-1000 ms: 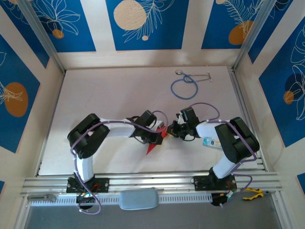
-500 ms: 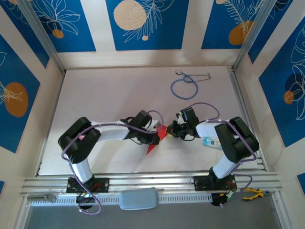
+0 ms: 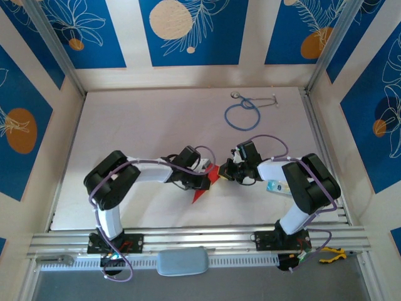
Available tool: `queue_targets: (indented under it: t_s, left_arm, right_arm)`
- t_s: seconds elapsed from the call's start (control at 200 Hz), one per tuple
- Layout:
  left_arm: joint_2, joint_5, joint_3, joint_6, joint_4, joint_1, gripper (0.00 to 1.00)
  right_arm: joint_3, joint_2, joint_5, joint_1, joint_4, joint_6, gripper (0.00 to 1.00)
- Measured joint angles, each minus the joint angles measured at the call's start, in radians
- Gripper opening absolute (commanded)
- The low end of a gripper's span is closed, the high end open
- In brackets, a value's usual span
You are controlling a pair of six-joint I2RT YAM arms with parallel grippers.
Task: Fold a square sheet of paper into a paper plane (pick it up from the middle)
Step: Fold the wing for the fifth time at the center of the table.
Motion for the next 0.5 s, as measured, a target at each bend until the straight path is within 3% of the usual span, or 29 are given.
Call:
queue_targets:
  t_s: [0.315,0.5]
  left_arm:
    - [-0.085,-0.005,-0.089,0.003,-0.031,0.000,0.03]
    - [-0.203,-0.069,-0.188,-0.005,-0.027,0.000,0.01]
  right_arm:
    - [0.000,0.001,-0.002,0.000,0.001,0.000,0.00]
    - [0.001,0.001,-0.004,0.000,0.000,-0.006,0.00]
